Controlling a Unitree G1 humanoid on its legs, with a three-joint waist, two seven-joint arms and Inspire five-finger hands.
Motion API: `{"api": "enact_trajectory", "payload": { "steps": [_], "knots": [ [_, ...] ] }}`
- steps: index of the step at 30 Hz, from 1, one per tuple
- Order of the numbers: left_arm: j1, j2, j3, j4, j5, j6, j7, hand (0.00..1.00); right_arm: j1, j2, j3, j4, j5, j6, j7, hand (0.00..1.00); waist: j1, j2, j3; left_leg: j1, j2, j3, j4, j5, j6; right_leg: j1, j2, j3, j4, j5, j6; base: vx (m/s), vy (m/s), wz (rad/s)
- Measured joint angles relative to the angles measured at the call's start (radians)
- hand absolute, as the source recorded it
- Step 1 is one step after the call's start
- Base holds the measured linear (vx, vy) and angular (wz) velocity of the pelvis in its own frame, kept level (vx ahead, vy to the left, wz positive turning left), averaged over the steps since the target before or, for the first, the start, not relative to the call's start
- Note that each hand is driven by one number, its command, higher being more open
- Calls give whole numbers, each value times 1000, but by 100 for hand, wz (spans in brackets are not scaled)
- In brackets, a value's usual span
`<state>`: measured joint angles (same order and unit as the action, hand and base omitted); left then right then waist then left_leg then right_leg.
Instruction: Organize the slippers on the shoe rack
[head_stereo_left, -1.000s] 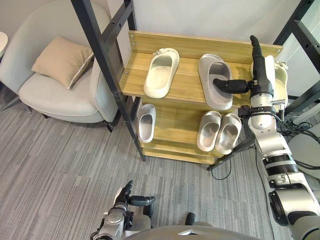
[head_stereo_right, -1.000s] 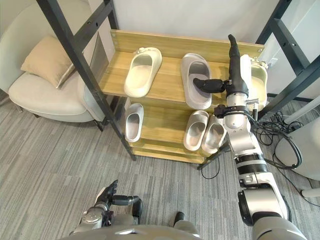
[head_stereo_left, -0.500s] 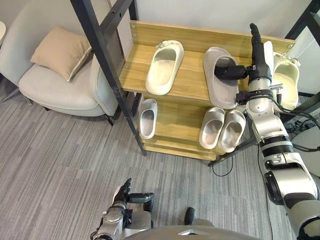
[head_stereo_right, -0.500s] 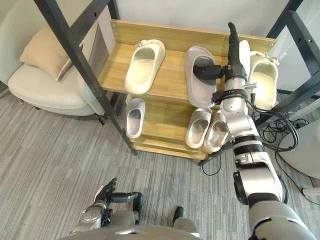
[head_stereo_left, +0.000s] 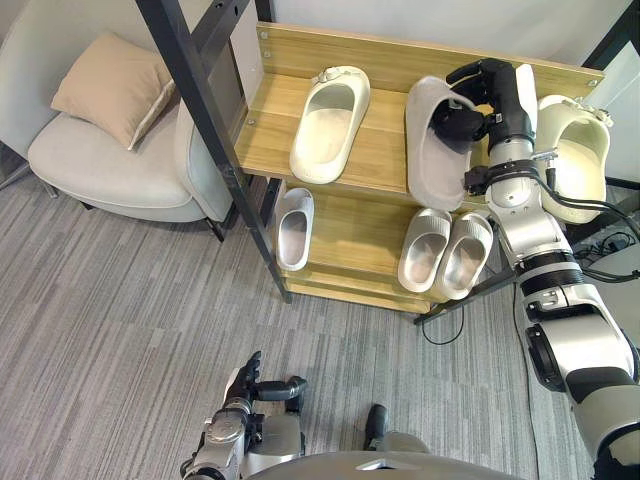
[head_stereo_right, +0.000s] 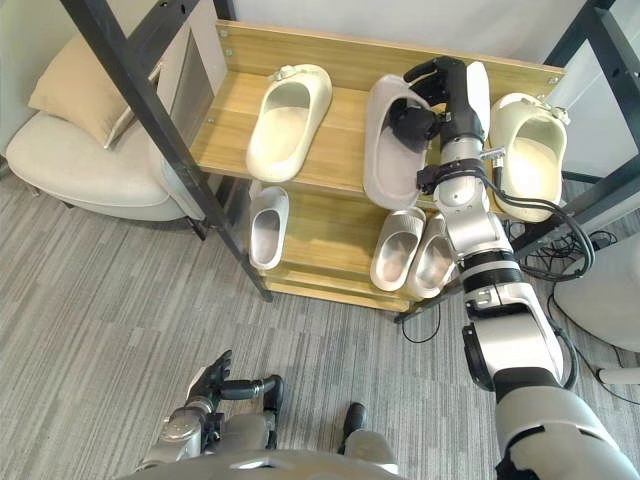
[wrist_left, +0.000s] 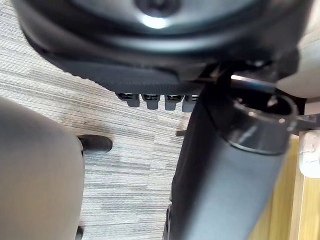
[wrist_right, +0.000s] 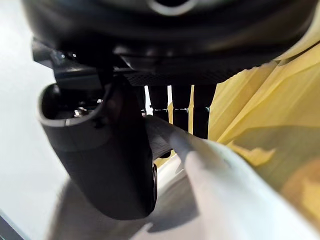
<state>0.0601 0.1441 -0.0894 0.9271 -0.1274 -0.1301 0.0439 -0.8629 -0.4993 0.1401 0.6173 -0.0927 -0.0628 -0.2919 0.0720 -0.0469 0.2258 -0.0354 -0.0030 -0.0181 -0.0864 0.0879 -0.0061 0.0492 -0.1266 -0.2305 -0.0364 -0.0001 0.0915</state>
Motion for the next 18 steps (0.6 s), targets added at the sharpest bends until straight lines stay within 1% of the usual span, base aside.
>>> {"api": "enact_trajectory", "payload": {
  "steps": [5, 10, 11, 13, 18],
  "knots": [
    [-1, 0, 0, -1, 2, 0, 0, 100, 56, 11, 0, -76, 13, 0, 10, 0, 0, 0, 2, 8, 0, 0, 0, -1, -1, 9, 0, -1, 0, 0, 0, 0, 0, 0],
    [-1, -2, 0, -1, 18, 4, -1, 100, 194, 32, -2, -251, 15, -9, 21, 0, -6, 0, 2, 23, 0, -1, 0, -2, -2, 23, -2, -1, 3, 0, 0, 0, 0, 0],
    [-1, -2, 0, -1, 18, 4, -1, 100, 200, 33, -2, -259, 15, -10, 21, 0, -7, 0, 2, 23, 0, -1, 0, -2, -2, 23, -2, -1, 3, 0, 0, -30, 5, -1],
    [0, -3, 0, 2, 22, 11, -2, 100, 266, 56, -2, -340, 15, -21, 25, 0, -20, 1, 2, 27, 0, -1, 0, -2, -2, 25, -2, -1, 6, 0, 1, -35, 7, -1],
    [0, -8, 1, 5, 41, 19, -3, 100, 397, 84, -23, -541, 13, -34, 29, 0, -31, 4, -1, 34, 1, 5, 0, -2, -2, 26, -3, 5, 12, -1, 0, -20, 7, -4]
  ]
}}
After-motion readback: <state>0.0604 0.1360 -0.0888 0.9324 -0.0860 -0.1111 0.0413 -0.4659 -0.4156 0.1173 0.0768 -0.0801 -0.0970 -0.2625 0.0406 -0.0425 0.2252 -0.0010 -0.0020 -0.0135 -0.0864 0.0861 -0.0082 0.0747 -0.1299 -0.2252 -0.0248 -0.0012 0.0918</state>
